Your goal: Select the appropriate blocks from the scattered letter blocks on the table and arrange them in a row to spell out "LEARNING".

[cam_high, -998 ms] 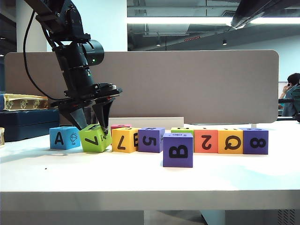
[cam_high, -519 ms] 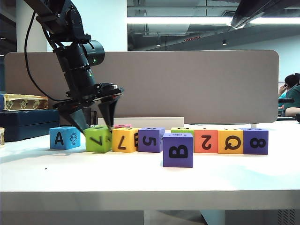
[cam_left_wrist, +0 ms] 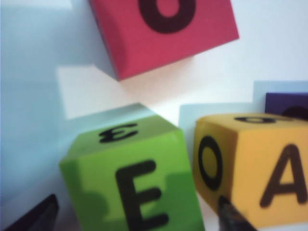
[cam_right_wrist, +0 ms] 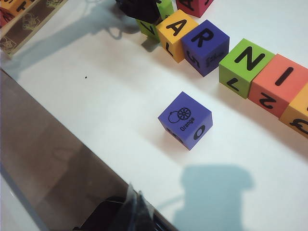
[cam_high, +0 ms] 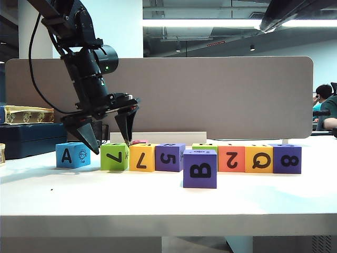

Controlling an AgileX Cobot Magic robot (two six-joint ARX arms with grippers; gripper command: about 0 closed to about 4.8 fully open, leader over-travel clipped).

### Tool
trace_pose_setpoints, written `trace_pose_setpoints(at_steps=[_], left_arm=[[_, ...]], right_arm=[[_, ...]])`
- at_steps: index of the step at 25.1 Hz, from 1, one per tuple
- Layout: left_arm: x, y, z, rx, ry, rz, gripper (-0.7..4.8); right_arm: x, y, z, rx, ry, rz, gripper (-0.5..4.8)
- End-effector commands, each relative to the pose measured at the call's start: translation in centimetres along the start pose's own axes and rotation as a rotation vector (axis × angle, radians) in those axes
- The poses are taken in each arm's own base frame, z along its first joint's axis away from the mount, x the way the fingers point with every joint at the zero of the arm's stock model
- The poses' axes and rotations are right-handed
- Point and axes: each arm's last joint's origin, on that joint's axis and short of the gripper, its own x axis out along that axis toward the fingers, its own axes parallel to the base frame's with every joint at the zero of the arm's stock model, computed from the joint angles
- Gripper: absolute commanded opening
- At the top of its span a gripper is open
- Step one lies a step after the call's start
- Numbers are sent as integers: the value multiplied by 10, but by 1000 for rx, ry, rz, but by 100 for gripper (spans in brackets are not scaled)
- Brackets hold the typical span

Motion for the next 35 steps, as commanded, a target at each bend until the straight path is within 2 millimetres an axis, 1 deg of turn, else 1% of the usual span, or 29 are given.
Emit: trace_pose_setpoints(at_steps=[1, 2, 3, 5, 7, 8, 10, 15, 19, 20, 25, 27, 30, 32, 35], left_arm=[[-32, -6, 13, 38, -31, 39, 414], [-42, -7, 18, 53, -48, 54, 414], [-57, -9, 24, 76, -79, 88, 413], [-75, -11, 32, 82, -131, 169, 413], [-81, -7, 34, 87, -142, 230, 413], [-81, -2, 33, 75, -128, 242, 413], [-76, 8, 31, 55, -89, 255, 414], [-52, 45, 27, -22, 26, 259, 415], [-33, 54, 26, -32, 72, 258, 436], [-27, 55, 27, -32, 75, 257, 436], [-12, 59, 28, -33, 80, 261, 431], [-9, 60, 28, -32, 85, 268, 414], [-7, 60, 28, -27, 87, 268, 336], [-7, 60, 29, -19, 87, 267, 303], [-7, 60, 28, -18, 97, 264, 285]], right_arm=[[-1, 1, 1, -7, -8, 3, -1], [-1, 1, 1, -7, -9, 3, -2], [-1, 1, 1, -7, -8, 3, -2], [-1, 1, 1, -5, -4, 3, -2], [-1, 1, 0, -2, 3, 3, -2], [-1, 1, 0, -2, 3, 3, -2], [-1, 1, 0, -2, 3, 3, -2], [-1, 1, 0, -3, 2, 3, -2], [-1, 1, 0, -3, 2, 2, -1], [-1, 1, 0, -3, 2, 2, -2], [-1, 1, 0, -2, 4, 2, -2], [-1, 1, 0, -2, 3, 2, -2], [-1, 1, 0, -2, 2, -1, -2], [-1, 1, 0, -2, 3, -1, -2], [-1, 1, 0, -2, 3, -1, -1]])
